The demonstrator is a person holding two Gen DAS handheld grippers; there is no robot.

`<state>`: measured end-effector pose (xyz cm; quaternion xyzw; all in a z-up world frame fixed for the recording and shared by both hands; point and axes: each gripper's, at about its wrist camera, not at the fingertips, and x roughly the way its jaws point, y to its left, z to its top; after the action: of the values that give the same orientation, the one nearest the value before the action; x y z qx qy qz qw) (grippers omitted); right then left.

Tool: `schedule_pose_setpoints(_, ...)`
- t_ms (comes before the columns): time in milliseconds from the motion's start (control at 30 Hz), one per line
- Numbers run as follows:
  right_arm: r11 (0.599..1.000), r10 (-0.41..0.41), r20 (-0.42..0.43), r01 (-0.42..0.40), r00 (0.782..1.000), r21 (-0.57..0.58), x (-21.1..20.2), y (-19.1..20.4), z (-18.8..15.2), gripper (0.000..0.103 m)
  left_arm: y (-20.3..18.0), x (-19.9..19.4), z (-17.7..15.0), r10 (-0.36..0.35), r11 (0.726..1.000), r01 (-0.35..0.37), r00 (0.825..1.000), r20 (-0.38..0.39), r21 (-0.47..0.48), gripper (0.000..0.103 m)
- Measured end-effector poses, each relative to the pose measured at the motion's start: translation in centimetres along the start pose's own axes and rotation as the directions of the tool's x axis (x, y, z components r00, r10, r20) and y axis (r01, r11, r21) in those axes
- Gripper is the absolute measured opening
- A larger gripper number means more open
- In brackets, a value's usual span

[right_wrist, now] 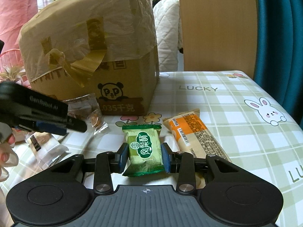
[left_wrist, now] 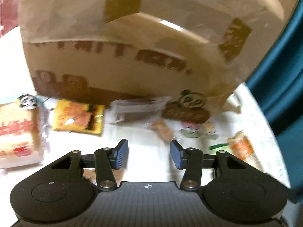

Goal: Organize snacks

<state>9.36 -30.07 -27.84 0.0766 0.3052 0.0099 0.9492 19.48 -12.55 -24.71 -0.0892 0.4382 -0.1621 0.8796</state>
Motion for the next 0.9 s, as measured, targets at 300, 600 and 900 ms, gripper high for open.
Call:
schedule_pose_setpoints(300,1.0,0.007,0.0,-0.007,1.0,-0.001,-0.1,0.1,0.0,0.034,-2.8,3.2,0.7,0.05,0.999,-0.049,0.998,0.039,-0.012,0.052)
schedule_pose_setpoints(600,1.0,0.013,0.0,-0.013,1.0,0.002,-0.2,0.2,0.1,0.034,-5.6,5.9,0.0,0.128,0.989,-0.132,0.99,0.064,0.066,0.05)
schedule_pose_setpoints(900,1.0,0.013,-0.004,-0.013,1.0,-0.004,-0.2,0.4,0.2,0.034,-4.9,6.1,-1.1,0.121,0.985,-0.127,0.991,0.06,0.113,0.018)
